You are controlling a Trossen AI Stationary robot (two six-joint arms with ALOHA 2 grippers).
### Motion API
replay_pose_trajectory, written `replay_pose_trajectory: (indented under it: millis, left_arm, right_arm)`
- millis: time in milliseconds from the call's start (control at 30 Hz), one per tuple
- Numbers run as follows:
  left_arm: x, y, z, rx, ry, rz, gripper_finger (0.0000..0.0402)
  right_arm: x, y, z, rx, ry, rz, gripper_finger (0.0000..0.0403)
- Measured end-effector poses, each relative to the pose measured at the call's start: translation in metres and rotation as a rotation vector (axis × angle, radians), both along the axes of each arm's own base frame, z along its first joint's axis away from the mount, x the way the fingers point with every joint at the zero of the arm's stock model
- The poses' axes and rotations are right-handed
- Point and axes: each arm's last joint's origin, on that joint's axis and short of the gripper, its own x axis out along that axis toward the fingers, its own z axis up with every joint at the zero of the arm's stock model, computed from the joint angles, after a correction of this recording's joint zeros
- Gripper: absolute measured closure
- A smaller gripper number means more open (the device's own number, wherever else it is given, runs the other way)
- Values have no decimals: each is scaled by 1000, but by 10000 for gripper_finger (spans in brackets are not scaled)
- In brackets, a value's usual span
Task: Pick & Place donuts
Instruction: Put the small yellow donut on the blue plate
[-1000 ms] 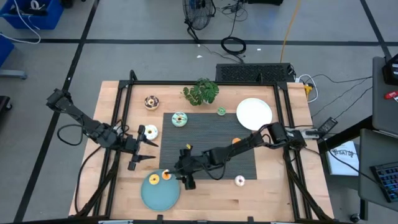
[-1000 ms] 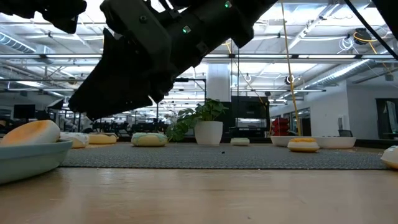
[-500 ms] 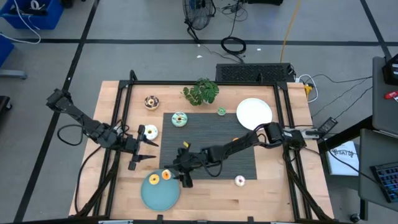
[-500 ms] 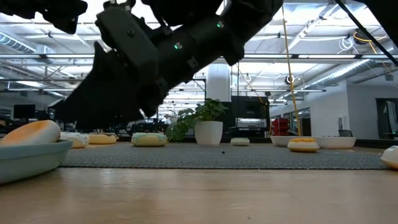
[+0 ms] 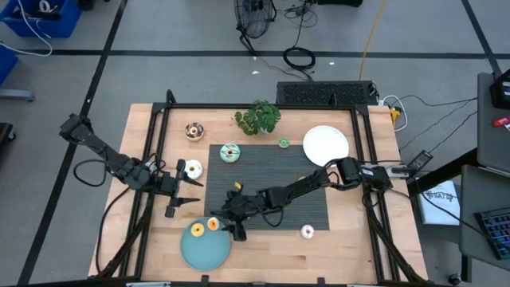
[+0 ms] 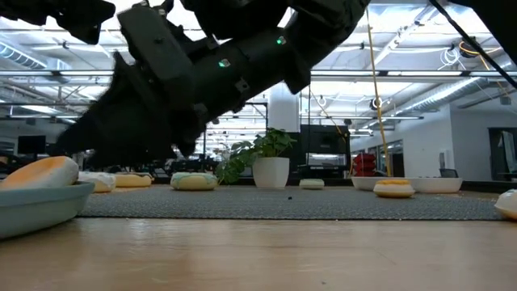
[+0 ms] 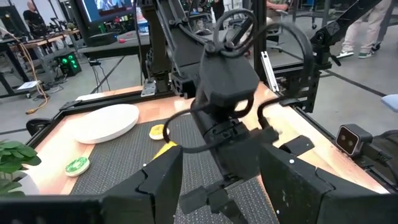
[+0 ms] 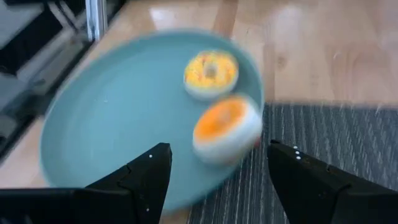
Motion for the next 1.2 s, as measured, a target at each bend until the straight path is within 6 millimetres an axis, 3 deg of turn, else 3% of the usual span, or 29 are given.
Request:
replay_pose_trajectory:
  millis: [500,1033,1200]
  left_arm:
    - [0,0,0,2,2,3,188]
    - [0,0,-2,-4,23,6,188]
    - [-2,-1,-15,-32,162,-58,188]
  right_arm:
    - [3,3,-15,42,-12,14,156]
    - [5,21,2,223,-102,249,156]
    - [1,19,15,204,-48,247,156]
